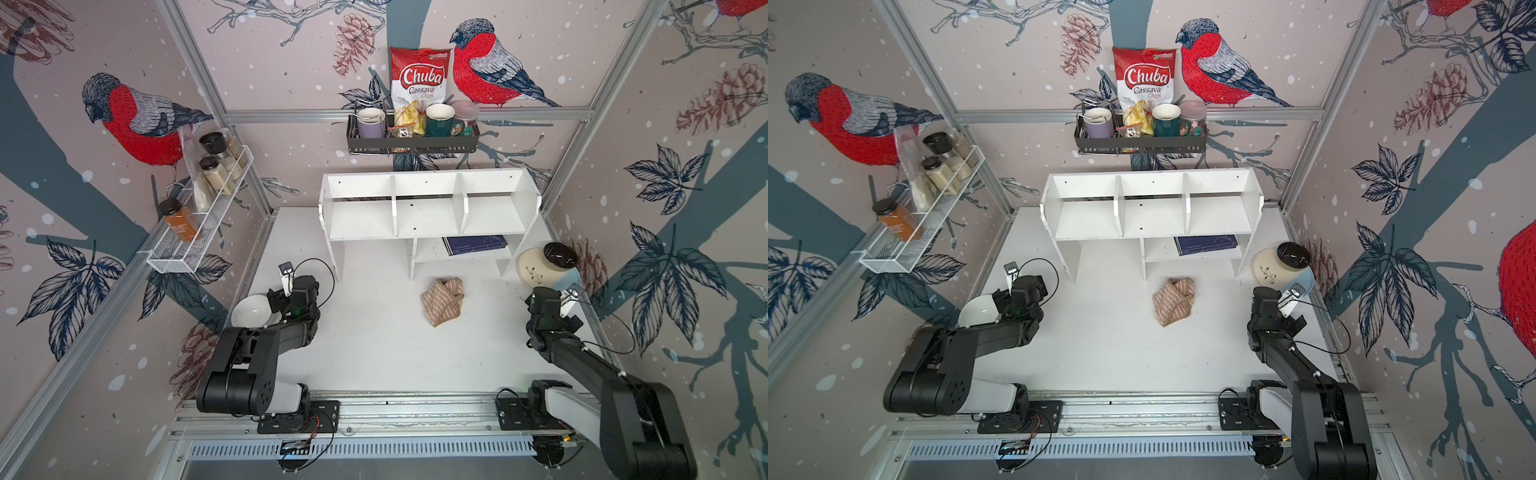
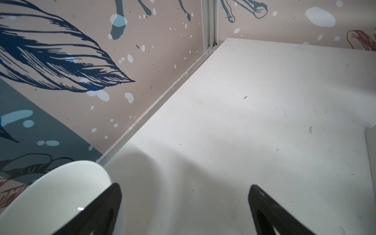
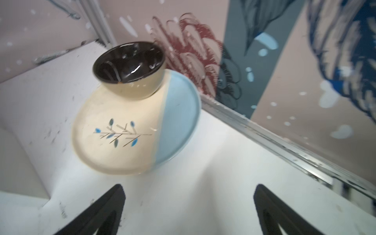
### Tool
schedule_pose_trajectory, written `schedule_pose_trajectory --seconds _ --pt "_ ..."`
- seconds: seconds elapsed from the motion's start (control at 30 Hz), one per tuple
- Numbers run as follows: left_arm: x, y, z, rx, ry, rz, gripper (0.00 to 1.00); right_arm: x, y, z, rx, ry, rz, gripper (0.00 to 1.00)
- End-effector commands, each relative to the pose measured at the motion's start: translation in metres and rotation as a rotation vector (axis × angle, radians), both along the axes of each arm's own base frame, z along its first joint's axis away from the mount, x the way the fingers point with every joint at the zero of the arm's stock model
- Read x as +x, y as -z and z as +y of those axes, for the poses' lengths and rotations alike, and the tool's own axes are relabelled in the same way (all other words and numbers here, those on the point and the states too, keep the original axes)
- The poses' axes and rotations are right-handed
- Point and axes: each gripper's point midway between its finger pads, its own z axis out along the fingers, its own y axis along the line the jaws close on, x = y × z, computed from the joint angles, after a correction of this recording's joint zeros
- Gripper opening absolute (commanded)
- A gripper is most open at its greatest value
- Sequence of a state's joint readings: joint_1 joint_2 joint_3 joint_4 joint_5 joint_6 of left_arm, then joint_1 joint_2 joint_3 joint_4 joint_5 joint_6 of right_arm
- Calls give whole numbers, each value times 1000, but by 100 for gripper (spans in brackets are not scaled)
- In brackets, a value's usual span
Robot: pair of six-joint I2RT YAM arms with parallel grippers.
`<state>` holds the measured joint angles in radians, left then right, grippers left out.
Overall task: Wipe the bookshelf clean with a cloth
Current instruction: Reset both arms
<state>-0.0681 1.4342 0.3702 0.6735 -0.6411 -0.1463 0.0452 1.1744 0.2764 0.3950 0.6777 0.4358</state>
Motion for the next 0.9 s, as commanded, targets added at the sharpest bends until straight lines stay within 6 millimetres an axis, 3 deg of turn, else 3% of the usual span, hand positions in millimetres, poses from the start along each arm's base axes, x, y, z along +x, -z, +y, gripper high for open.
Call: schedule_pose_trajectory --seconds 0.0,0.07,0.13,0.2,0.87 --pt "29 -19 -18 -4 126 -82 97 57 -43 28 -113 -158 -138 99" --pt "34 -6 -35 -14 235 -54 98 76 -34 44 -135 -280 -144 99" --pt "32 -8 -32 0 218 -120 98 88 -17 62 -121 -408 -79 99" --pt "29 -8 -31 -16 211 -100 98 85 -15 56 -109 -414 -147 99" --pt "36 -5 -38 10 248 -75 98 85 -15 59 -120 -396 -103 100"
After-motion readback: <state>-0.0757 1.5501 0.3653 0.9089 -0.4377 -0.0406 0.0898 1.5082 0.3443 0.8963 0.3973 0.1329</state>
